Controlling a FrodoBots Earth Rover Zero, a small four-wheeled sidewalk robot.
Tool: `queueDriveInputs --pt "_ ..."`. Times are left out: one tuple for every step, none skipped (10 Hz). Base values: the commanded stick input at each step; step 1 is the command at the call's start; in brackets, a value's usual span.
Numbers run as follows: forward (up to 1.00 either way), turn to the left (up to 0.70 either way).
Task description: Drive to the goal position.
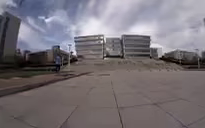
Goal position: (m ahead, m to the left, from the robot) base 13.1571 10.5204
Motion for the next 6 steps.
queueDriveInputs --pt "0.70 0.00" --pt "0.70 0.00" --pt "0.70 0.00" --pt "0.70 0.00" --pt "0.70 0.00" --pt "0.70 0.00"
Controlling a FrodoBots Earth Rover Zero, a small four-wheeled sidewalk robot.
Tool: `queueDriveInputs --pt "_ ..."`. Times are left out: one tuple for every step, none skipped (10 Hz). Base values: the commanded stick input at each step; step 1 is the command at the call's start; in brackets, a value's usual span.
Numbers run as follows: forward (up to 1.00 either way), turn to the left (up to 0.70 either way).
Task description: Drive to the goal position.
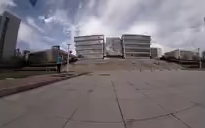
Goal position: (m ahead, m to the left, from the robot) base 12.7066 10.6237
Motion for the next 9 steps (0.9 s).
queueDriveInputs --pt "0.70 0.00" --pt "0.70 0.00" --pt "0.70 0.00" --pt "0.70 0.00" --pt "0.70 0.00" --pt "0.70 0.00" --pt "0.70 0.00" --pt "0.70 0.00" --pt "0.70 0.00"
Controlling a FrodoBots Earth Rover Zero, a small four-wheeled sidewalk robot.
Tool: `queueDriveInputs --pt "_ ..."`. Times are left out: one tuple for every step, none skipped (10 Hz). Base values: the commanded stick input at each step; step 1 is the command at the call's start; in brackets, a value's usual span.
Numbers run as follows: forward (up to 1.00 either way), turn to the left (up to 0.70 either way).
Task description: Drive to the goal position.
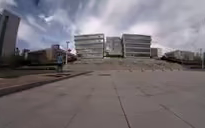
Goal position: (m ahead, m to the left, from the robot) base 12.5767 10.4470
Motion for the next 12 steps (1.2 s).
queueDriveInputs --pt "0.70 0.00" --pt "0.70 0.00" --pt "0.70 0.00" --pt "0.70 0.00" --pt "0.70 0.00" --pt "0.70 0.00" --pt "0.70 0.00" --pt "0.70 0.00" --pt "0.70 0.00" --pt "0.70 0.00" --pt "0.70 0.00" --pt "0.70 0.00"
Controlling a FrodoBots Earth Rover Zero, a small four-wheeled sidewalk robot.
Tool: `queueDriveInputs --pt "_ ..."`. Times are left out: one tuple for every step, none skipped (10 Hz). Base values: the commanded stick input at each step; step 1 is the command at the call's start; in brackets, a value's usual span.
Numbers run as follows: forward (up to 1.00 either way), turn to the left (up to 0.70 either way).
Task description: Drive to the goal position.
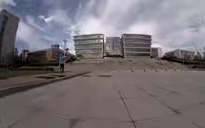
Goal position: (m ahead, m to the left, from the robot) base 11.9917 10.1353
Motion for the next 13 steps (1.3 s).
queueDriveInputs --pt "0.70 0.00" --pt "0.70 0.00" --pt "0.70 0.00" --pt "0.70 0.00" --pt "0.70 0.00" --pt "0.70 0.00" --pt "0.70 0.00" --pt "0.70 0.00" --pt "0.70 0.00" --pt "0.70 0.00" --pt "0.70 0.00" --pt "0.70 0.00" --pt "0.70 0.00"
